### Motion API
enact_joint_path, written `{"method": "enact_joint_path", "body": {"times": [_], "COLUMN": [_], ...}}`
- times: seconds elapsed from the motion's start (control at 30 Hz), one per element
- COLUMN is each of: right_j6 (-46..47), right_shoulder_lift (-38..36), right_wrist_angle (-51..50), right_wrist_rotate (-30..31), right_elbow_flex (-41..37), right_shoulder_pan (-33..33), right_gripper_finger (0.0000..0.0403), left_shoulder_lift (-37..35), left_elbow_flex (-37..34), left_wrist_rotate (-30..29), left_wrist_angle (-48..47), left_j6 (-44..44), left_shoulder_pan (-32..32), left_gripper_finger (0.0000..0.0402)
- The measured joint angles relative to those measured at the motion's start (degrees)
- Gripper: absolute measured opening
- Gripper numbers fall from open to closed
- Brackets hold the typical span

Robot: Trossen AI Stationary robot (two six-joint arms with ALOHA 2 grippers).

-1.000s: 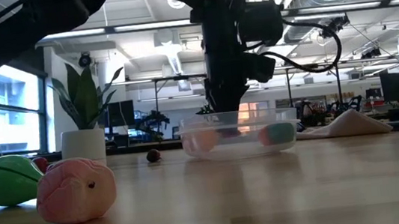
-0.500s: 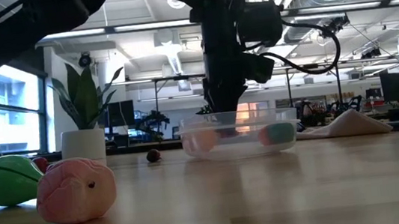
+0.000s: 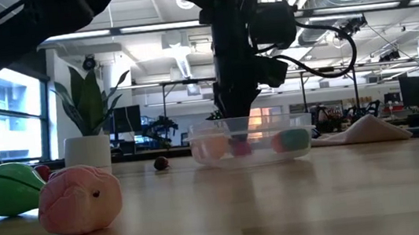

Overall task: Pick and placing Produce into tupperware
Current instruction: Put the red cherry into the transparent bin

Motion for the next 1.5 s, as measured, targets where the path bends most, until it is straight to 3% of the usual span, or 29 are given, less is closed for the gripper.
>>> {"method": "enact_joint_path", "body": {"times": [0.2,0.53,0.7,0.9,1.07,1.5], "right_j6": [0.0,0.0,0.0,0.0,0.0,0.0], "right_shoulder_lift": [0.0,0.0,0.0,0.0,0.0,0.0], "right_wrist_angle": [0.0,0.0,0.0,0.0,0.0,0.0], "right_wrist_rotate": [0.0,0.0,0.0,0.0,0.0,0.0], "right_elbow_flex": [0.0,0.0,0.0,0.0,0.0,0.0], "right_shoulder_pan": [0.0,0.0,0.0,0.0,0.0,0.0], "right_gripper_finger": [0.013,0.013,0.013,0.013,0.013,0.013], "left_shoulder_lift": [0.0,-3.0,-4.8,-7.5,-9.8,-20.7], "left_elbow_flex": [0.0,0.8,0.8,0.9,0.9,-1.4], "left_wrist_rotate": [0.0,3.0,3.0,2.9,-0.7,-7.7], "left_wrist_angle": [-0.4,-6.8,-12.7,-12.2,-12.2,-12.2], "left_j6": [-0.8,-3.1,-8.1,-15.6,-20.5,-21.9], "left_shoulder_pan": [0.0,0.0,0.1,0.0,0.1,1.6], "left_gripper_finger": [0.0203,0.0173,0.016,0.015,0.0143,0.0124]}}
